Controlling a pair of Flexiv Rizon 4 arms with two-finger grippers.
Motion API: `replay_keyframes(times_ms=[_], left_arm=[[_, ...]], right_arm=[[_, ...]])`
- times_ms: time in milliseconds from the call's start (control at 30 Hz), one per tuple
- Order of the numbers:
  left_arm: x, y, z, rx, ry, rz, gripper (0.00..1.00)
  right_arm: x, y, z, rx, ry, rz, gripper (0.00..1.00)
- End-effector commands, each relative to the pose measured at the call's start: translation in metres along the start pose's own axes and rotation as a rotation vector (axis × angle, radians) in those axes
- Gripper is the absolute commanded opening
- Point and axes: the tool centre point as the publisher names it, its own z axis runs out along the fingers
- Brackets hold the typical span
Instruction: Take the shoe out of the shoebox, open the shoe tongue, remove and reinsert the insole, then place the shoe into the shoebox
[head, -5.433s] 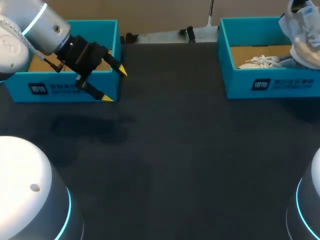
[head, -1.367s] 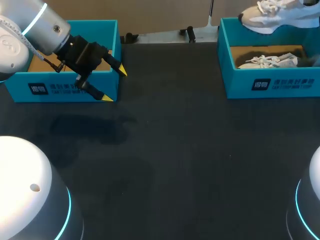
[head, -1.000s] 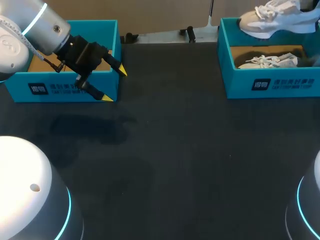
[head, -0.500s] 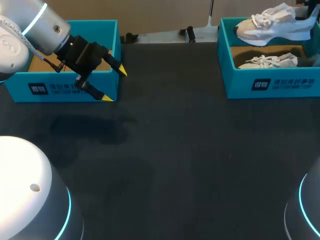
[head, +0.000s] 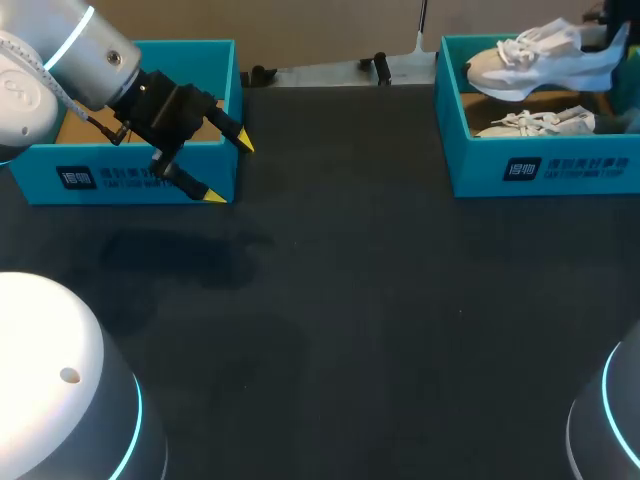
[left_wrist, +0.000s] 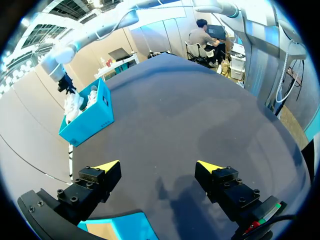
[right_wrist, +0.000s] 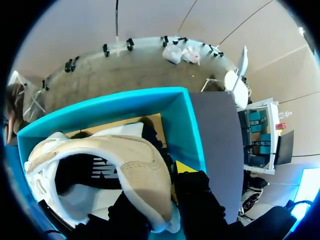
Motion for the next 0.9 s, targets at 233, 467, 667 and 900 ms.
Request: replay_keyframes(times_ms=[233, 467, 667, 900], left_arm=[[0.001, -0.001, 0.0, -0.002, 0.0, 0.0, 1.0], [0.001, -0.001, 0.0, -0.002, 0.0, 0.0, 1.0], [0.001, -0.001, 0.0, -0.002, 0.0, 0.0, 1.0], [0.001, -0.001, 0.0, -0.002, 0.0, 0.0, 1.0]], right_arm=[[0.005, 0.005, 0.026, 0.03, -0.013, 0.003, 0.0], [0.006, 0.004, 0.043, 0.039, -0.025, 0.013, 0.0], [0.01, 0.002, 0.055, 0.039, -0.035, 0.018, 0.0], [0.011, 0.002, 0.064, 0.039, -0.037, 0.026, 0.0]])
